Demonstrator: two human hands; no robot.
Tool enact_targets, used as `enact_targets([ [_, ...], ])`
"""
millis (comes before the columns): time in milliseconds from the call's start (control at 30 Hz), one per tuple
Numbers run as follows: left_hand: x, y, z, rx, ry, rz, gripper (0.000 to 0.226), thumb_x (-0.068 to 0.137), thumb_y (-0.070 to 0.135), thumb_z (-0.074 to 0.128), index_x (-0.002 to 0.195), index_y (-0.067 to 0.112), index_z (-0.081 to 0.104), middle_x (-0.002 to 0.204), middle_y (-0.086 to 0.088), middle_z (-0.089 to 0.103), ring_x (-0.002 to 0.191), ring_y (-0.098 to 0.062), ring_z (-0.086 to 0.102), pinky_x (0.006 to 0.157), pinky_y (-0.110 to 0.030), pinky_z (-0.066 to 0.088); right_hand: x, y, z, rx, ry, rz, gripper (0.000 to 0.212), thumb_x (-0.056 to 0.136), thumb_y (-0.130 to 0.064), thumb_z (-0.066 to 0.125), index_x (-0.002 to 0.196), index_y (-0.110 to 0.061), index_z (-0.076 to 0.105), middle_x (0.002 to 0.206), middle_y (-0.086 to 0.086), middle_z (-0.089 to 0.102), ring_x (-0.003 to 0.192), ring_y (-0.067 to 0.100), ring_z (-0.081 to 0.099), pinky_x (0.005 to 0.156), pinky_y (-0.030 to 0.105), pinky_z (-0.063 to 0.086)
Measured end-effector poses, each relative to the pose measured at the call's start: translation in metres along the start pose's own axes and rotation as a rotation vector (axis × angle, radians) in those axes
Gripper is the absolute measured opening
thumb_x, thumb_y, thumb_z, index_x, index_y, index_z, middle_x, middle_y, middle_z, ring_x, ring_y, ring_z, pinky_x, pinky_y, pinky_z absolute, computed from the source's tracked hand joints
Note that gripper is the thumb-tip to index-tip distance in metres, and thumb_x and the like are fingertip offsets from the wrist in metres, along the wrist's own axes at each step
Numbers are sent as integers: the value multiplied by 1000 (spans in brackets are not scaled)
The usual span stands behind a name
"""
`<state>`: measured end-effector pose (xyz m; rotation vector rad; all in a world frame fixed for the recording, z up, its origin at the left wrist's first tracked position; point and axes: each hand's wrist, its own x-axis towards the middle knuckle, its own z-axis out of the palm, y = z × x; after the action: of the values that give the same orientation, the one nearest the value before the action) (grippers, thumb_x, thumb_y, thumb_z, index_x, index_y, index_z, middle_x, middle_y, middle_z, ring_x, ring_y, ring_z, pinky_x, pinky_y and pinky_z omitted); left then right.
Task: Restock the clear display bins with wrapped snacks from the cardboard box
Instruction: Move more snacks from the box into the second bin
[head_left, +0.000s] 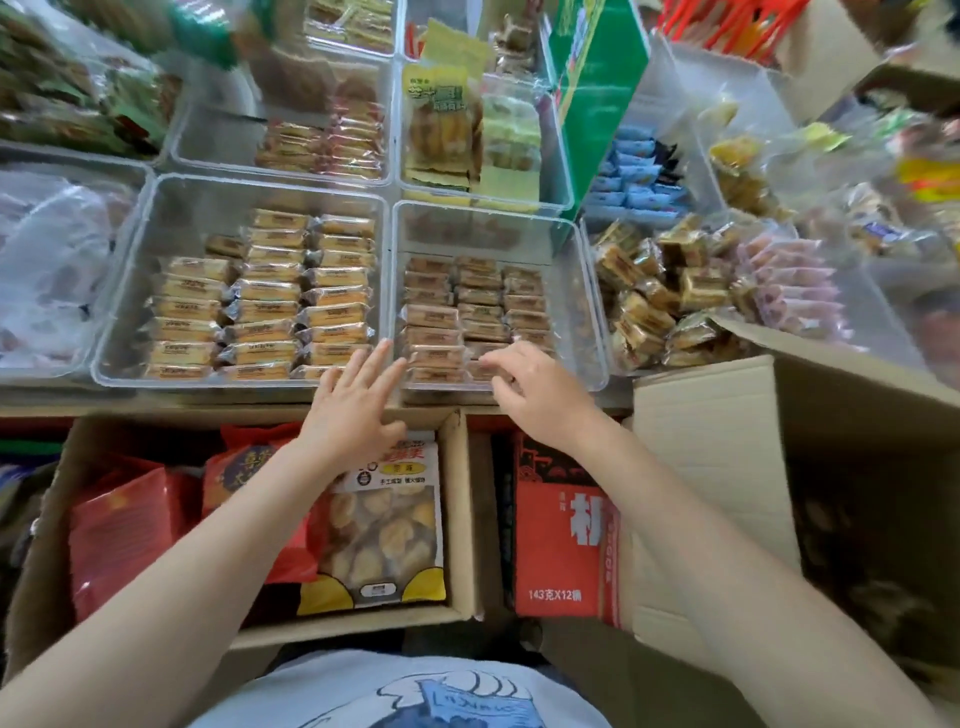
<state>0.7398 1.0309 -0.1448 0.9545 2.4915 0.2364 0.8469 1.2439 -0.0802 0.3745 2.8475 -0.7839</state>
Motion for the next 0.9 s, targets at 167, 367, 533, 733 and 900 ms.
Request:
enact_targets([
  [167, -23, 114, -7, -286, 174, 141, 54, 96, 34, 61, 146, 19, 49, 156, -6, 41, 144, -24, 34, 119, -41, 30, -112, 52, -81, 79, 264, -10, 20, 94, -7, 50, 86, -14, 67, 73, -3, 63, 65, 11, 55, 62, 33, 46],
  [367, -78, 305, 12, -394, 192, 558, 45, 97, 40, 52, 140, 28, 52, 151, 4, 43, 139, -12, 33, 114, -35, 31, -214, 161, -141, 86, 340, 160, 19, 94, -13, 51, 83, -17, 66, 76, -7, 64, 73, 11, 58, 68, 34, 49],
  [533, -66, 394, 37, -123, 259, 598, 48, 96, 46, 44, 141, 29, 52, 147, 1, 51, 141, -19, 40, 121, -39, 19, -241, 253, -132, -76, -12, 310, 22, 98, -26, 47, 103, -21, 68, 100, 1, 69, 93, 23, 63, 78, 39, 53],
  [733, -44, 407, 54, -7, 324, 484, 45, 89, 39, 57, 129, 20, 65, 127, 0, 65, 129, -21, 51, 123, -38, 10, -209, 334, -76, -209, -289, 314, 19, 95, -25, 61, 113, -22, 64, 111, -1, 65, 88, 18, 60, 72, 30, 51],
  [900, -37, 408, 47, -39, 265, 461, 50, 85, 48, 56, 131, 28, 62, 133, 7, 60, 136, -18, 41, 123, -54, 17, -186, 369, -19, -321, -404, 245, 42, 97, -18, 59, 138, -18, 53, 138, 12, 56, 123, 31, 57, 99, 37, 46],
])
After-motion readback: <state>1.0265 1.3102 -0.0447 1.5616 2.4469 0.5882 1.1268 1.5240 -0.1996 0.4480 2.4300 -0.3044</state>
